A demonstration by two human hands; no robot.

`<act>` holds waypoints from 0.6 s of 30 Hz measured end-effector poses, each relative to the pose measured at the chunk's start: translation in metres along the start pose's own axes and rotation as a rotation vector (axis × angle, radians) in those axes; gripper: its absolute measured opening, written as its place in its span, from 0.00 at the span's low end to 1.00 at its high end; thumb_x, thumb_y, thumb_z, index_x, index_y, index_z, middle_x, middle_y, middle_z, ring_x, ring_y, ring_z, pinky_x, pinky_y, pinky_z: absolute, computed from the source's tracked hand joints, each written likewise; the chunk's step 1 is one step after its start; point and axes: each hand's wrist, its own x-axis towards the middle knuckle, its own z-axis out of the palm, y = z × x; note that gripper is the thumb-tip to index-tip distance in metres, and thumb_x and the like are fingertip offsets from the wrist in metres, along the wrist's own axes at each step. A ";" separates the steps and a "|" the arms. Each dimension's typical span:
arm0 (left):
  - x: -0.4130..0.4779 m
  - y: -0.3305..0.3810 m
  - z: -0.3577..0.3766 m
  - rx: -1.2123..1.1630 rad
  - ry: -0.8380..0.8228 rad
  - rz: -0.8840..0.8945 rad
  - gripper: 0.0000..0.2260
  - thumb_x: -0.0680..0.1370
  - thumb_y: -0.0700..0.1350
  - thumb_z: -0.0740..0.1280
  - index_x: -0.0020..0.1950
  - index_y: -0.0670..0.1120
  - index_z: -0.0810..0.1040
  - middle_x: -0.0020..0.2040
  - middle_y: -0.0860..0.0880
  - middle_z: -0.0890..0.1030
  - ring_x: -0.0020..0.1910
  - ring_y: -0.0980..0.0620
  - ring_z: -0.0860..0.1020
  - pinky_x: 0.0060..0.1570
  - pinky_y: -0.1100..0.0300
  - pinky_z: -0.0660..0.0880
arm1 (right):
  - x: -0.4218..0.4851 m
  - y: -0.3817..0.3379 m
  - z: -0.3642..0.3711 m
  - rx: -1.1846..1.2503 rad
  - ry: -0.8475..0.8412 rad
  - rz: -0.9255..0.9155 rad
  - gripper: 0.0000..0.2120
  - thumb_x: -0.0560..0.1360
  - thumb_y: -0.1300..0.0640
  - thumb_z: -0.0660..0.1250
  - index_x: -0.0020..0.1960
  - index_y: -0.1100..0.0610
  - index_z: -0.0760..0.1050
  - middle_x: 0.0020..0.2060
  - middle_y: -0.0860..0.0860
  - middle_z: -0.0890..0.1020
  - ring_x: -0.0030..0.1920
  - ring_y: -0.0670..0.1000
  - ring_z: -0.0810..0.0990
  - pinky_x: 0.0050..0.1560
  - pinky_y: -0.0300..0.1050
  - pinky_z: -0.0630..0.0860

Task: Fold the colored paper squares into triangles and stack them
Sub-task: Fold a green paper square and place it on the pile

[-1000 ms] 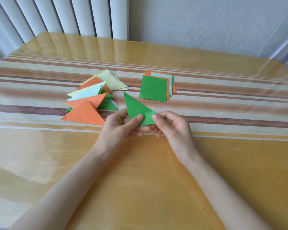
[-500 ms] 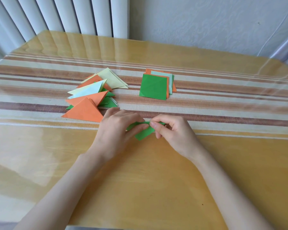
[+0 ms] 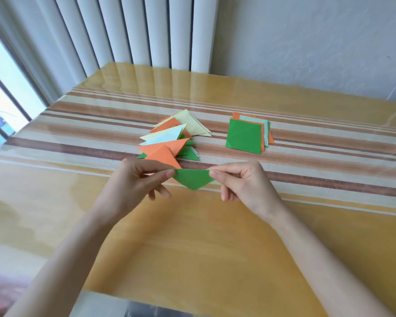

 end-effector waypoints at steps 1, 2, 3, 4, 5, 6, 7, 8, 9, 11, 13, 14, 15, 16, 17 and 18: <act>-0.001 -0.001 -0.007 -0.014 0.040 0.023 0.07 0.70 0.46 0.69 0.45 0.49 0.84 0.39 0.54 0.85 0.36 0.55 0.83 0.34 0.66 0.76 | 0.004 -0.001 0.007 -0.008 0.033 -0.043 0.07 0.76 0.61 0.68 0.50 0.52 0.82 0.27 0.50 0.81 0.28 0.45 0.76 0.31 0.34 0.71; -0.002 -0.004 -0.013 0.040 0.088 0.075 0.07 0.70 0.45 0.70 0.46 0.48 0.85 0.42 0.55 0.86 0.41 0.57 0.83 0.41 0.67 0.77 | 0.008 -0.001 0.014 -0.066 0.064 -0.118 0.08 0.76 0.61 0.69 0.52 0.53 0.82 0.33 0.51 0.83 0.32 0.47 0.79 0.33 0.36 0.72; -0.001 -0.007 -0.020 0.166 0.144 0.164 0.06 0.72 0.43 0.71 0.47 0.47 0.85 0.45 0.55 0.85 0.45 0.59 0.82 0.46 0.69 0.76 | 0.013 0.001 0.022 -0.167 0.092 -0.226 0.09 0.75 0.61 0.69 0.54 0.54 0.82 0.38 0.53 0.84 0.37 0.48 0.80 0.37 0.39 0.75; 0.000 -0.013 -0.027 0.332 0.198 0.275 0.06 0.73 0.41 0.71 0.49 0.44 0.85 0.48 0.54 0.85 0.47 0.60 0.81 0.50 0.70 0.75 | 0.017 0.005 0.029 -0.288 0.114 -0.353 0.10 0.75 0.62 0.68 0.55 0.57 0.82 0.43 0.54 0.84 0.41 0.49 0.81 0.42 0.40 0.76; 0.001 -0.021 -0.033 0.493 0.232 0.384 0.06 0.74 0.39 0.71 0.49 0.42 0.85 0.50 0.52 0.84 0.48 0.59 0.81 0.51 0.69 0.75 | 0.021 0.010 0.037 -0.412 0.135 -0.468 0.11 0.74 0.63 0.68 0.56 0.60 0.82 0.45 0.54 0.84 0.44 0.50 0.81 0.45 0.41 0.78; 0.002 -0.031 -0.040 0.637 0.237 0.470 0.06 0.75 0.40 0.69 0.50 0.41 0.85 0.51 0.49 0.84 0.48 0.56 0.81 0.50 0.65 0.77 | 0.025 0.015 0.043 -0.555 0.155 -0.561 0.12 0.73 0.65 0.68 0.56 0.62 0.82 0.46 0.55 0.83 0.45 0.52 0.81 0.45 0.44 0.79; 0.004 -0.043 -0.047 0.756 0.214 0.520 0.08 0.76 0.40 0.68 0.50 0.40 0.85 0.53 0.47 0.84 0.47 0.52 0.82 0.47 0.60 0.79 | 0.030 0.019 0.048 -0.720 0.169 -0.635 0.13 0.72 0.67 0.69 0.55 0.63 0.82 0.46 0.56 0.83 0.45 0.54 0.82 0.42 0.47 0.80; 0.006 -0.054 -0.052 0.850 0.173 0.534 0.09 0.75 0.40 0.67 0.52 0.40 0.84 0.54 0.46 0.83 0.47 0.48 0.83 0.43 0.55 0.81 | 0.033 0.022 0.053 -0.883 0.183 -0.687 0.13 0.69 0.69 0.70 0.54 0.63 0.82 0.46 0.57 0.83 0.44 0.56 0.82 0.38 0.47 0.81; 0.008 -0.062 -0.057 0.921 0.133 0.523 0.10 0.74 0.38 0.67 0.53 0.41 0.84 0.56 0.46 0.83 0.46 0.46 0.84 0.40 0.52 0.82 | 0.036 0.026 0.057 -1.002 0.192 -0.713 0.15 0.67 0.71 0.73 0.53 0.64 0.82 0.45 0.58 0.83 0.44 0.57 0.82 0.35 0.47 0.81; 0.011 -0.070 -0.062 1.017 0.101 0.478 0.14 0.72 0.36 0.67 0.55 0.43 0.83 0.57 0.46 0.83 0.46 0.44 0.84 0.39 0.50 0.82 | 0.040 0.031 0.065 -1.085 0.174 -0.698 0.19 0.61 0.72 0.77 0.51 0.64 0.82 0.44 0.59 0.83 0.42 0.57 0.83 0.30 0.45 0.79; 0.014 -0.069 -0.063 1.093 0.118 0.468 0.16 0.72 0.36 0.62 0.56 0.44 0.83 0.57 0.46 0.82 0.49 0.43 0.83 0.47 0.52 0.79 | 0.044 0.032 0.071 -1.107 0.162 -0.644 0.19 0.60 0.70 0.78 0.50 0.63 0.83 0.43 0.58 0.83 0.42 0.58 0.82 0.28 0.44 0.76; 0.015 -0.066 -0.061 1.111 0.111 0.476 0.18 0.72 0.36 0.58 0.56 0.43 0.83 0.58 0.46 0.82 0.52 0.44 0.82 0.51 0.52 0.76 | 0.045 0.032 0.073 -1.117 0.164 -0.609 0.15 0.62 0.69 0.77 0.49 0.62 0.83 0.44 0.58 0.82 0.44 0.58 0.81 0.30 0.45 0.76; 0.013 -0.063 -0.059 1.112 0.087 0.491 0.19 0.72 0.37 0.56 0.57 0.43 0.83 0.58 0.46 0.82 0.55 0.45 0.81 0.55 0.52 0.73 | 0.045 0.032 0.074 -1.118 0.166 -0.567 0.12 0.66 0.66 0.76 0.49 0.61 0.83 0.47 0.58 0.82 0.47 0.59 0.80 0.34 0.47 0.77; 0.011 -0.062 -0.054 1.106 0.054 0.502 0.20 0.72 0.39 0.56 0.57 0.43 0.83 0.58 0.47 0.82 0.56 0.46 0.81 0.56 0.52 0.71 | 0.044 0.031 0.075 -1.097 0.169 -0.517 0.09 0.70 0.62 0.73 0.50 0.60 0.83 0.49 0.57 0.81 0.50 0.59 0.78 0.40 0.49 0.78; 0.008 -0.062 -0.050 1.106 0.015 0.492 0.20 0.72 0.41 0.55 0.57 0.44 0.83 0.58 0.48 0.82 0.56 0.48 0.80 0.57 0.53 0.71 | 0.044 0.031 0.075 -1.055 0.177 -0.462 0.09 0.72 0.58 0.70 0.51 0.59 0.83 0.50 0.56 0.80 0.52 0.59 0.77 0.45 0.50 0.78; 0.005 -0.060 -0.045 1.110 -0.017 0.467 0.20 0.73 0.44 0.55 0.58 0.44 0.82 0.58 0.48 0.82 0.56 0.48 0.81 0.56 0.54 0.72 | 0.043 0.031 0.077 -1.009 0.188 -0.408 0.11 0.74 0.56 0.69 0.53 0.59 0.83 0.51 0.56 0.80 0.52 0.59 0.76 0.46 0.51 0.78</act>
